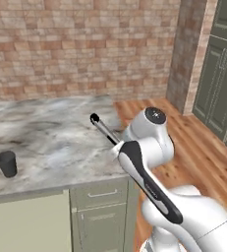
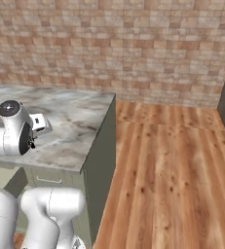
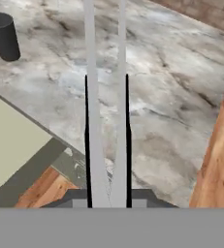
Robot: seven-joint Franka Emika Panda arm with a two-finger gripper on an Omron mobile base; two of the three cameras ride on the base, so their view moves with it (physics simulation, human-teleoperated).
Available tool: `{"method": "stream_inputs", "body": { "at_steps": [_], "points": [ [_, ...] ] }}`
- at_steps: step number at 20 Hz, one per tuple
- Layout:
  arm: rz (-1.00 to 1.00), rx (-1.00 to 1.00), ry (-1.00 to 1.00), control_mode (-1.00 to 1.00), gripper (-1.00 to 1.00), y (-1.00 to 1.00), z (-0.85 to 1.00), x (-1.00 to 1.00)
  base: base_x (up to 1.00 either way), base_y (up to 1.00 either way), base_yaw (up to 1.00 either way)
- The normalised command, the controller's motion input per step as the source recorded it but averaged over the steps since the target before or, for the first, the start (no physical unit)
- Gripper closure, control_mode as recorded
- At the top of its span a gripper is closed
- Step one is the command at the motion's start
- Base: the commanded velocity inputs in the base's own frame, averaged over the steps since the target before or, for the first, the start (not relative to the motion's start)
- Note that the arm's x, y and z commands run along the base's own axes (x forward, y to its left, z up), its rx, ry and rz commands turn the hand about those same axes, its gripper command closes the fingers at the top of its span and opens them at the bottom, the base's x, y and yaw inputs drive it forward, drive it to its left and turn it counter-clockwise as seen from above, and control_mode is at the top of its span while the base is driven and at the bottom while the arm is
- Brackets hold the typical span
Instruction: Take the tongs from the drawer on the left and place them on the dining counter next to the tray containing the kebab skewer.
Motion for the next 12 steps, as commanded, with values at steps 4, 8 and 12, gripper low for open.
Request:
{"method": "stream_inputs", "body": {
  "at_steps": [4, 8, 12],
  "points": [
    [0.00, 0.00, 0.00, 1.00, 1.00, 0.00, 0.00, 0.00, 0.43, -1.00, -0.05],
    [0.00, 0.00, 0.00, 1.00, 1.00, 0.00, 0.00, 0.00, 0.90, -1.00, -0.03],
    [0.00, 0.00, 0.00, 1.00, 1.00, 0.00, 0.00, 0.00, 1.00, -0.13, 0.03]
  ]
}}
